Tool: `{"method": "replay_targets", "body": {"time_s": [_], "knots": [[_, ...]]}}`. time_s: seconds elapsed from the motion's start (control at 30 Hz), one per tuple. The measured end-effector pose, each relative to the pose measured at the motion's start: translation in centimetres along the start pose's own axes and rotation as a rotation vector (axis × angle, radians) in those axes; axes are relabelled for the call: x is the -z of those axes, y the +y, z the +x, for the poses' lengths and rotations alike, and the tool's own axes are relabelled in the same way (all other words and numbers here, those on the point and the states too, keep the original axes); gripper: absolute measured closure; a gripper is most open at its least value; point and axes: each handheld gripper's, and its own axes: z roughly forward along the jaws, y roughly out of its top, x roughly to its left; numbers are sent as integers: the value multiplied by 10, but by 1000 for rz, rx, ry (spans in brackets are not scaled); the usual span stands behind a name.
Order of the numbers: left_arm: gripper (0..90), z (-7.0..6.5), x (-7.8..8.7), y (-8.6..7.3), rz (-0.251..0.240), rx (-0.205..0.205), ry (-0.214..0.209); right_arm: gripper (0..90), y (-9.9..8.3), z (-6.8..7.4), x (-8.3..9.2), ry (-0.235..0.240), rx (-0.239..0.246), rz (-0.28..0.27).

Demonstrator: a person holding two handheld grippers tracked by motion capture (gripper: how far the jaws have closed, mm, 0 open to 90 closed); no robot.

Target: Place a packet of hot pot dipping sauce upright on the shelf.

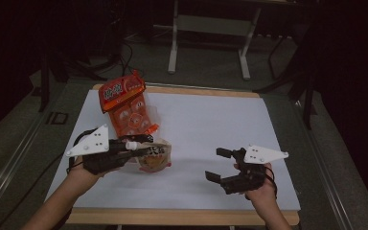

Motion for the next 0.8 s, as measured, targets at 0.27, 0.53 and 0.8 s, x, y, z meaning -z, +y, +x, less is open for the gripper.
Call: {"method": "replay_targets", "body": {"time_s": [0.27, 0.53, 0.8], "knots": [[892, 18, 13, -5, 10, -24, 41, 145, -15, -6, 1, 15, -57, 25], [891, 32, 16, -19, 39, -48, 87, 148, -14, -8, 2, 9, -58, 21], [890, 42, 15, -38, 63, -26, 90, 150, -17, -10, 2, 12, -72, 19]]}}
